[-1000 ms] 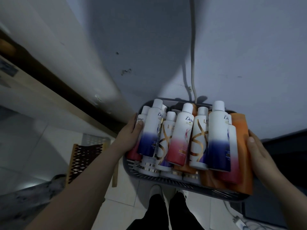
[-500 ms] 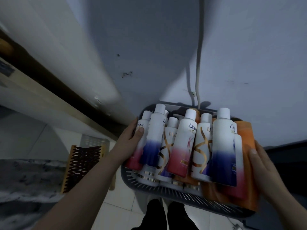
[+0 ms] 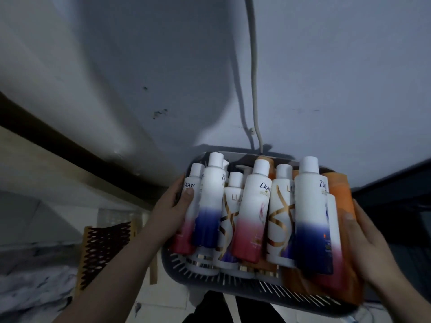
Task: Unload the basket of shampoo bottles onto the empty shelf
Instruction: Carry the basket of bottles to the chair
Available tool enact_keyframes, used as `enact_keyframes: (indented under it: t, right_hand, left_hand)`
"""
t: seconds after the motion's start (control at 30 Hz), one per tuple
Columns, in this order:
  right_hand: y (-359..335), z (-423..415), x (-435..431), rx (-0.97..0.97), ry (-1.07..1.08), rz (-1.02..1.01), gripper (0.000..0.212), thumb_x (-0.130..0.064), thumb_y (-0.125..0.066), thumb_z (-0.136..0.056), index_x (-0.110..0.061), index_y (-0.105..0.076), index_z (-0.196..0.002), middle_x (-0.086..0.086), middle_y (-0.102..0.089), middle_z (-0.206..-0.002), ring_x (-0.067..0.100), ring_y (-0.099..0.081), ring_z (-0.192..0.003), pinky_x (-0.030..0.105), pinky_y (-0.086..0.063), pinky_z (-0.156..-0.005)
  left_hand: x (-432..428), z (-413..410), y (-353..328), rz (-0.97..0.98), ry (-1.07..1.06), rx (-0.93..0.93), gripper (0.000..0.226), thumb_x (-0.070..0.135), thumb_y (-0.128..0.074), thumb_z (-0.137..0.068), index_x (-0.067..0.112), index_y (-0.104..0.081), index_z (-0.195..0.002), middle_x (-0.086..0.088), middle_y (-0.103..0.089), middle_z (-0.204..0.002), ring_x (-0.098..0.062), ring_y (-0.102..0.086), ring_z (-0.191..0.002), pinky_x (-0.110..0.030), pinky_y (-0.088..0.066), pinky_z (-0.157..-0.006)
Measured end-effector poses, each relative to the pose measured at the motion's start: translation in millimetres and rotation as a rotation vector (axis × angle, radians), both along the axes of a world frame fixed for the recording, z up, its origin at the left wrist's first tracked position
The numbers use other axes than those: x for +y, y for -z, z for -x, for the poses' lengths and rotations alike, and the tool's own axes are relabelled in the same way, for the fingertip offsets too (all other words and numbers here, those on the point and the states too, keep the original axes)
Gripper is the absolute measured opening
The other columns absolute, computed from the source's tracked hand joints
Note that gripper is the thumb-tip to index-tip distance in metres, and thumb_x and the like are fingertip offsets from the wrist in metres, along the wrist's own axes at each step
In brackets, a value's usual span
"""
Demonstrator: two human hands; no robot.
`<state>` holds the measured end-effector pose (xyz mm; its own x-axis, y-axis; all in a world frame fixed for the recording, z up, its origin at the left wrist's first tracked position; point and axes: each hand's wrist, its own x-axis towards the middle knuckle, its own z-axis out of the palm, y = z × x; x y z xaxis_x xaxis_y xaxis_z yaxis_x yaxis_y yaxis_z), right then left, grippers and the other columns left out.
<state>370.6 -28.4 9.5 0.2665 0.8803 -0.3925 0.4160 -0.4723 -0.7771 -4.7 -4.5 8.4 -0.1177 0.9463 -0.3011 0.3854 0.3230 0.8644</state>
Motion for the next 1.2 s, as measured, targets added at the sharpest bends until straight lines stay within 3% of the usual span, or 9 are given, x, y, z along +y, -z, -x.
enact_keyframes:
  t: [0.13,0.27,0.4,0.6,0.73,0.8,0.93,1.07,1.2]
  right_hand:
    - [-14,1,-43,-0.014,0.142,0.019,0.076,-0.08,-0.038,-0.074,-0.048,-0.027,-0.143,-0.005,-0.046,-0.146,0.019,-0.048,-0.128,0.047,-0.035,-0.109]
    - [-25,7,-102,-0.071,0.289,-0.011,0.062,-0.063,-0.041,-0.089,-0.043,-0.028,-0.146,-0.004,-0.044,-0.147,0.013,-0.043,-0.125,0.031,-0.03,-0.1]
    - [-31,13,-168,-0.074,0.424,0.01,0.066,-0.068,-0.036,-0.088,-0.043,-0.023,-0.148,-0.004,-0.041,-0.149,0.017,-0.041,-0.131,0.029,-0.028,-0.098]
    - [-41,15,-270,-0.052,0.652,-0.019,0.057,-0.058,-0.037,-0.089,-0.042,-0.031,-0.144,-0.005,-0.051,-0.138,0.018,-0.05,-0.121,0.044,-0.037,-0.106]
    - [-42,7,-346,-0.012,0.853,0.028,0.061,-0.062,-0.037,-0.082,-0.042,-0.032,-0.139,0.0,-0.062,-0.121,0.021,-0.061,-0.103,0.047,-0.048,-0.095]
    - [-42,1,-387,0.0,0.932,0.039,0.052,-0.058,-0.039,-0.088,-0.044,-0.03,-0.137,0.001,-0.066,-0.108,0.021,-0.064,-0.094,0.047,-0.051,-0.09]
    - [-41,-14,-470,-0.018,1.054,0.033,0.046,-0.057,-0.038,-0.085,-0.053,-0.027,-0.13,0.001,-0.066,-0.086,0.019,-0.066,-0.078,0.043,-0.054,-0.077]
    - [-37,-33,-549,-0.034,1.212,0.049,0.048,-0.058,-0.036,-0.08,-0.057,-0.027,-0.127,0.005,-0.065,-0.079,0.019,-0.065,-0.072,0.04,-0.054,-0.072]
    - [-36,-55,-623,-0.051,1.332,0.081,0.049,-0.059,-0.034,-0.077,-0.058,-0.029,-0.126,0.002,-0.065,-0.078,0.019,-0.063,-0.076,0.04,-0.051,-0.076]
  left_hand:
    - [-4,-1,-8,-0.008,0.093,-0.025,0.036,0.055,-0.049,-0.087,0.062,-0.049,-0.123,0.029,-0.062,-0.117,0.011,-0.058,-0.105,-0.026,-0.048,-0.088]
    - [-14,-11,-24,-0.097,0.246,-0.047,0.031,0.047,-0.051,-0.091,0.062,-0.053,-0.118,0.034,-0.061,-0.118,0.014,-0.054,-0.112,-0.006,-0.042,-0.087]
    - [-28,-29,-26,-0.032,0.316,-0.096,0.043,0.047,-0.055,-0.088,0.041,-0.054,-0.131,0.013,-0.064,-0.125,-0.011,-0.059,-0.117,-0.042,-0.044,-0.104]
    - [-52,-84,-33,-0.041,0.637,-0.018,0.033,0.033,-0.05,-0.097,0.04,-0.054,-0.13,0.011,-0.068,-0.111,-0.012,-0.066,-0.098,-0.028,-0.049,-0.073]
    - [-89,-135,-30,0.011,0.764,-0.08,0.036,0.02,-0.05,-0.099,0.029,-0.053,-0.134,0.0,-0.067,-0.121,-0.02,-0.063,-0.111,-0.047,-0.047,-0.098]
    - [-116,-164,-29,0.018,0.824,-0.086,0.038,0.019,-0.05,-0.098,0.024,-0.051,-0.136,0.002,-0.064,-0.124,-0.014,-0.061,-0.114,-0.041,-0.045,-0.102]
    - [-174,-225,-27,0.072,0.898,-0.098,0.033,0.024,-0.052,-0.097,0.038,-0.054,-0.126,0.019,-0.064,-0.109,0.013,-0.061,-0.092,-0.014,-0.043,-0.078]
    - [-236,-285,-26,0.062,1.04,-0.015,0.033,0.032,-0.053,-0.096,0.05,-0.048,-0.124,0.023,-0.065,-0.099,0.007,-0.058,-0.082,-0.037,-0.049,-0.086]
    - [-297,-349,-23,0.071,1.185,0.031,0.035,0.033,-0.053,-0.097,0.067,-0.05,-0.107,0.012,-0.066,-0.101,-0.009,-0.06,-0.088,-0.035,-0.047,-0.076]
